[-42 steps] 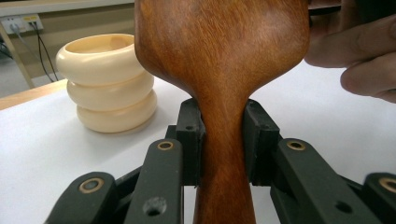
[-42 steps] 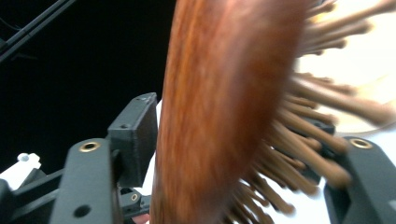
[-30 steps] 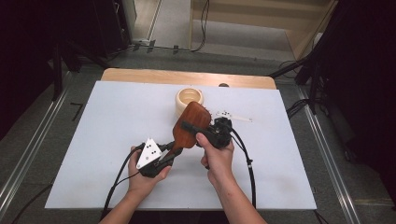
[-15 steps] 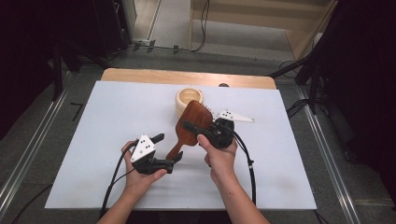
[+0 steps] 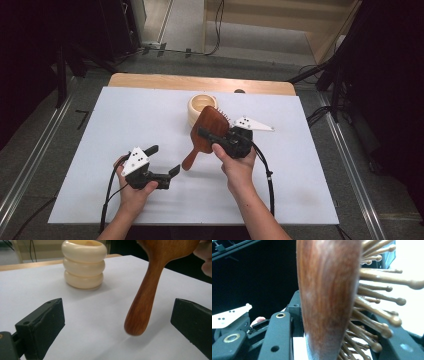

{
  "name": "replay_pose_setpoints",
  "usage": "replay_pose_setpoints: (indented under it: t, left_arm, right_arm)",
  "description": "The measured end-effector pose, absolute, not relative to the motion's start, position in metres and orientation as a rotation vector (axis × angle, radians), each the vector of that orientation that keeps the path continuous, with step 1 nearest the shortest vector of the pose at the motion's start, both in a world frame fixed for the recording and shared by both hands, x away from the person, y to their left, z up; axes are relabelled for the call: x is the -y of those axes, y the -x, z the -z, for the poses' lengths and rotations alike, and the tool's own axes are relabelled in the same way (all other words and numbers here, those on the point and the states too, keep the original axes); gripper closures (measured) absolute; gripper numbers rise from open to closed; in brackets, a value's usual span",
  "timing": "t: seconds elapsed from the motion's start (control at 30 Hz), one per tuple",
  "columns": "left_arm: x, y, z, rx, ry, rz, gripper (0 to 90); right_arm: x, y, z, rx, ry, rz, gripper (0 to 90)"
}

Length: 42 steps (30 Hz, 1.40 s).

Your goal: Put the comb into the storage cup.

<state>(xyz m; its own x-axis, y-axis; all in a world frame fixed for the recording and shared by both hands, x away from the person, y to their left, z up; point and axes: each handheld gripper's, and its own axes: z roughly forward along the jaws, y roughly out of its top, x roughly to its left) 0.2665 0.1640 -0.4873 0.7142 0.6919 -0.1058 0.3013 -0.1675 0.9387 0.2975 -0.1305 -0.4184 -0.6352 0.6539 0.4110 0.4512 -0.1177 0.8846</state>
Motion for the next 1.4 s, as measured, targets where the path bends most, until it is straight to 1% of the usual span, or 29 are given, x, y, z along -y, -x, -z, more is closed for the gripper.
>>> replay_pose_setpoints:
  t: [0.8, 1.0, 1.13, 1.4]
  left_arm:
    - [-0.230, -0.260, 0.485, -0.870, -1.713, -0.493, 0.0]
    - [-0.249, -0.257, 0.484, -0.901, -1.699, -0.511, 0.0]
    - [-0.263, -0.252, 0.482, -0.905, -1.686, -0.549, 0.0]
    - [-0.282, -0.247, 0.483, -0.934, -1.679, -0.564, 0.0]
  right_arm:
    - [0.140, -0.301, 0.405, -1.946, -1.226, -1.821, 52.6]
    - [0.141, -0.303, 0.401, -1.952, -1.198, -1.809, 52.6]
    - [0.142, -0.305, 0.400, -1.953, -1.203, -1.800, 52.6]
    - [0.141, -0.309, 0.397, -1.968, -1.180, -1.796, 52.6]
